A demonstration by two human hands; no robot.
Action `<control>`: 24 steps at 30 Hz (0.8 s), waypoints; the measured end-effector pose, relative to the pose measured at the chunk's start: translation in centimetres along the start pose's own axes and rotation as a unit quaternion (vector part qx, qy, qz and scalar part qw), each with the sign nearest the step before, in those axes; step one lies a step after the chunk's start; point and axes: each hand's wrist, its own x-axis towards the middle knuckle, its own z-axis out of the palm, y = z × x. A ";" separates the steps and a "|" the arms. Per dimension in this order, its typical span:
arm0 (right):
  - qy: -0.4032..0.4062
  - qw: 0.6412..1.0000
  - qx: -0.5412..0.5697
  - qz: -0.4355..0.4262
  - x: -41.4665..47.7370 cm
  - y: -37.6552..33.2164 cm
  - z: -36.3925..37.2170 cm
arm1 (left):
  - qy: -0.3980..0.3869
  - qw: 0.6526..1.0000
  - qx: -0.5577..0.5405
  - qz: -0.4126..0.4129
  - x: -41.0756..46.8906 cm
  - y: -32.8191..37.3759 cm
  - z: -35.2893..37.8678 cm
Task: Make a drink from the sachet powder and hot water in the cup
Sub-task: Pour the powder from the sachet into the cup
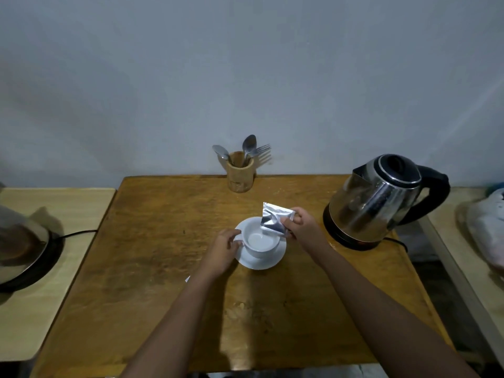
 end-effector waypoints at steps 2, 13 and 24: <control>-0.003 0.994 -0.107 -0.032 0.4 -0.1 0.0 | 0.020 1.000 0.016 0.008 0.1 0.1 0.0; -0.129 0.878 -0.443 -0.126 2.2 -3.1 1.2 | 0.048 0.998 0.031 0.019 0.5 0.3 0.0; -0.167 0.773 -0.589 -0.164 2.4 -4.3 2.4 | 0.054 0.997 0.042 -0.020 0.9 0.9 0.3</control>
